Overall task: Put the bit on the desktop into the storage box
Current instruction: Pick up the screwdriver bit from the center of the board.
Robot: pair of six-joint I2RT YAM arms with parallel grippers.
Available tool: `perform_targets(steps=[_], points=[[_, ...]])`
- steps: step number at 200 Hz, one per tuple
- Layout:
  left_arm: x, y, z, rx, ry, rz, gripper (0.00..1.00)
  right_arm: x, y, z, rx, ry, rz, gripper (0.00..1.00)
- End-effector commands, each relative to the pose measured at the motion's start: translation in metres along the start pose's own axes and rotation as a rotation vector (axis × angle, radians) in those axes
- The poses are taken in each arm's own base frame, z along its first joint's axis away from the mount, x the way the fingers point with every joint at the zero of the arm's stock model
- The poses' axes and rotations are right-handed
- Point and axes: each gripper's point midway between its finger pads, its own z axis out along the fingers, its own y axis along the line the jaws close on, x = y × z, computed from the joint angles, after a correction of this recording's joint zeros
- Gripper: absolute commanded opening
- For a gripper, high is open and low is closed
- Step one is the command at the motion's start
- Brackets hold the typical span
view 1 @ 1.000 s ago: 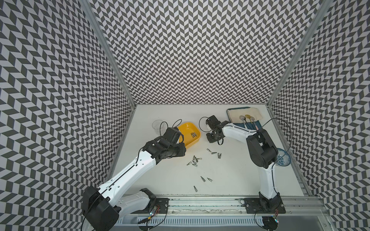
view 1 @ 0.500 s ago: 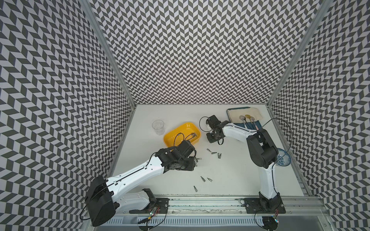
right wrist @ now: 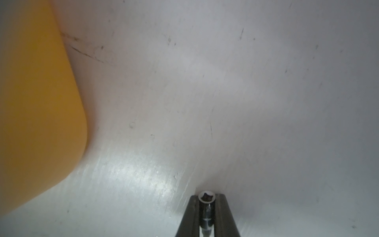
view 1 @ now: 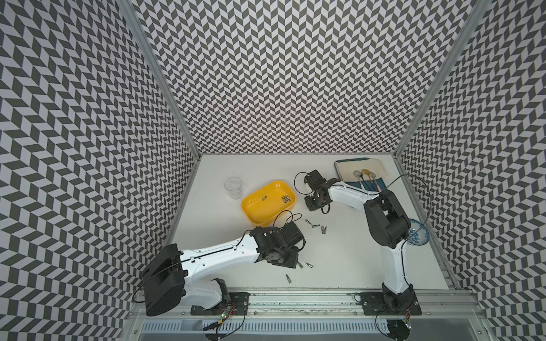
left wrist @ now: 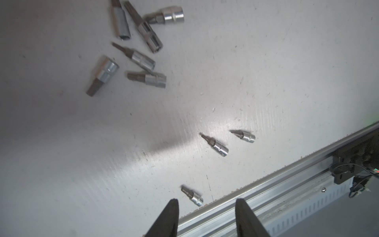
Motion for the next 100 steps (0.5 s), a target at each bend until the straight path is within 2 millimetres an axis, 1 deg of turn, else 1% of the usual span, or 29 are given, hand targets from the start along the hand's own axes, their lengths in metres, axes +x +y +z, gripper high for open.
perform_targets(steps=[1,43,69,100], points=[[0.015,0.005,0.008,-0.041,0.03,-0.032,0.5,0.009,-0.001,0.001,-0.004,0.035,0.014,0.0],[0.039,0.007,0.016,-0.111,0.082,-0.06,0.51,0.008,-0.003,0.0,-0.002,0.035,0.019,0.0],[0.052,0.015,0.023,-0.168,0.106,-0.089,0.53,0.006,-0.004,-0.001,0.0,0.032,0.024,0.0],[0.061,0.02,0.026,-0.238,0.113,-0.109,0.54,0.007,-0.006,0.0,-0.002,0.037,0.029,0.0]])
